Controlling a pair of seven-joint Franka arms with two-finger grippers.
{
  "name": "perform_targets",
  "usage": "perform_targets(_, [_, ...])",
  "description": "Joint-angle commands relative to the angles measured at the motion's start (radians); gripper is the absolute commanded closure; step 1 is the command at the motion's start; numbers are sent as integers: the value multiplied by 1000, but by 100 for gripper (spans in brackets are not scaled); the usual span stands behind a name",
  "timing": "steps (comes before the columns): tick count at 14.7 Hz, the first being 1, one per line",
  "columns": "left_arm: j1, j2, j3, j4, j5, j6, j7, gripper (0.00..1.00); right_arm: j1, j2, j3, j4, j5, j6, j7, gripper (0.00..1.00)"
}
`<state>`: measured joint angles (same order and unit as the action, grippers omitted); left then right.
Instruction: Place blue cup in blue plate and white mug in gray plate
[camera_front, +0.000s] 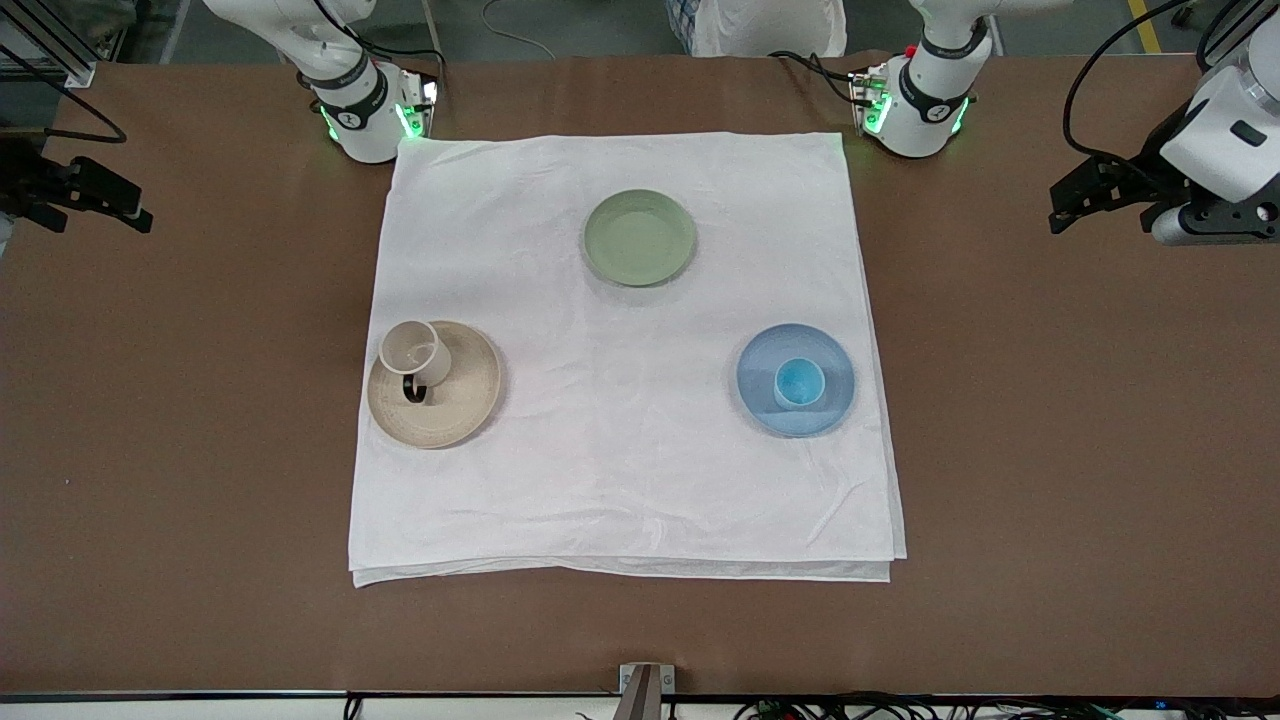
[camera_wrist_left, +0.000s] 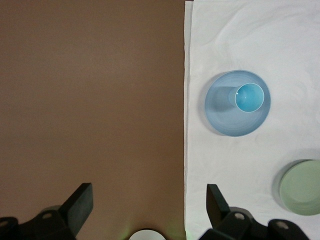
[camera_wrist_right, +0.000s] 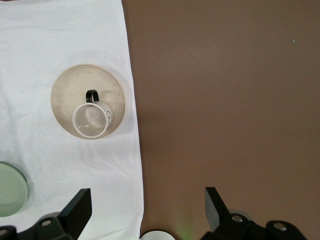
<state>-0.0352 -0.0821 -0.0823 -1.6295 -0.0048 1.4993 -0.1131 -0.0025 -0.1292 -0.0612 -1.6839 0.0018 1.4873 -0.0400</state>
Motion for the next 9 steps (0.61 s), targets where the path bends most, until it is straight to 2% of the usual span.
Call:
perform_targets(1, [0, 16, 1, 31, 6, 2, 6, 0, -2, -47, 14, -51, -22, 15, -1, 0])
perform_targets(9, [1, 16, 1, 37, 5, -5, -73, 0, -5, -47, 11, -49, -22, 7, -43, 0])
